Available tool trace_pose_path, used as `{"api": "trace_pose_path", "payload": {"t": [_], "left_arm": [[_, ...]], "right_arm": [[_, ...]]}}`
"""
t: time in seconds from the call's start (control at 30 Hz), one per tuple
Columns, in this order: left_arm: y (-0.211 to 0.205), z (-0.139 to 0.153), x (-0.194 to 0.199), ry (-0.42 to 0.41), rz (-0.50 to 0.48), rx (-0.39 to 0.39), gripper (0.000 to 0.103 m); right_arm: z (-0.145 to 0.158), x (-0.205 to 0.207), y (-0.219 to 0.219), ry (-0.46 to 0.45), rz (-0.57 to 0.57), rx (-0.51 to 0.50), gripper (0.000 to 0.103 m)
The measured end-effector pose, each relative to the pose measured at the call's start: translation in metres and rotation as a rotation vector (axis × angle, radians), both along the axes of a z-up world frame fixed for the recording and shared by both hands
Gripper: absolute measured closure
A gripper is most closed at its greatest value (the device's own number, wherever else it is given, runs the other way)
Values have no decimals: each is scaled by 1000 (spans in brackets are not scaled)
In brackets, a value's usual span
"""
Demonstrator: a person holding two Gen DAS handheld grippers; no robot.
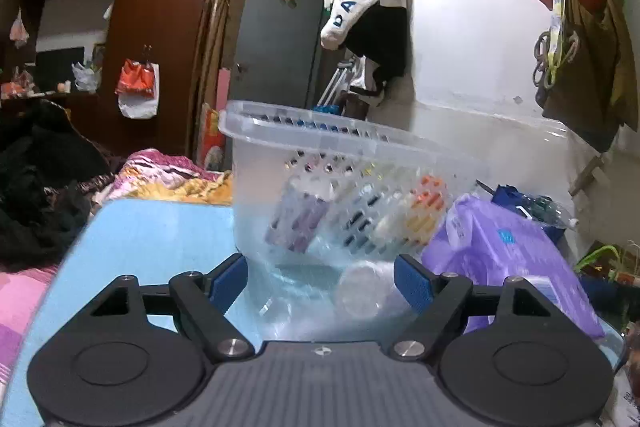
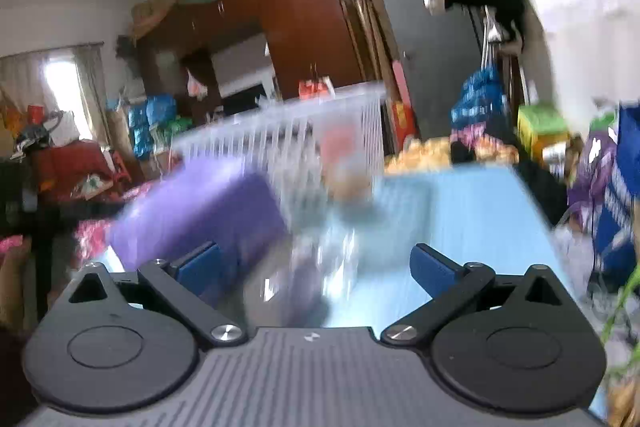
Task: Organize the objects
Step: 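Grasp the wrapped white roll with the left tool while the right tool grasps the bagged tissue packet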
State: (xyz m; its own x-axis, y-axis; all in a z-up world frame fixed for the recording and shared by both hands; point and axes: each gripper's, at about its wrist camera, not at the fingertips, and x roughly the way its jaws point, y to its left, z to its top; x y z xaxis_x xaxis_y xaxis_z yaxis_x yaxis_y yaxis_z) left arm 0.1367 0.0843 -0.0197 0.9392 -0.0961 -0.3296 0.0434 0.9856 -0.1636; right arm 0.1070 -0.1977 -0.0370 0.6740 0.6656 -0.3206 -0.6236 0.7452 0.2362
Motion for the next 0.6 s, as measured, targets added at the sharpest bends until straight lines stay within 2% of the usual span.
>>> {"api": "trace_pose_path", "payload": {"t": [0.1,0.17,0.23,0.4,0.47,0.5,0.6], "left_arm": [[-3,-1,13,32,-13,9,20],[-3,-2,21,52,-47,-14,20],[1,-5,25,68,-46,-49,20],[7,-12,32,92,-82,-107,20],[6,-12,27,74,-103,-104,20],[5,-13,25,67,-107,-100,20],[1,-13,27,79,-113,-97,20]], "right_arm": [[1,5,18,-12,40,-25,7],[3,7,27,-31,43,-34,8],[0,5,31,-31,40,-56,13],[-9,1,33,-28,49,-81,33],[-12,-1,33,-25,56,-85,37],[-13,-1,33,-23,60,-88,43],[-16,1,33,-25,53,-107,51]]}}
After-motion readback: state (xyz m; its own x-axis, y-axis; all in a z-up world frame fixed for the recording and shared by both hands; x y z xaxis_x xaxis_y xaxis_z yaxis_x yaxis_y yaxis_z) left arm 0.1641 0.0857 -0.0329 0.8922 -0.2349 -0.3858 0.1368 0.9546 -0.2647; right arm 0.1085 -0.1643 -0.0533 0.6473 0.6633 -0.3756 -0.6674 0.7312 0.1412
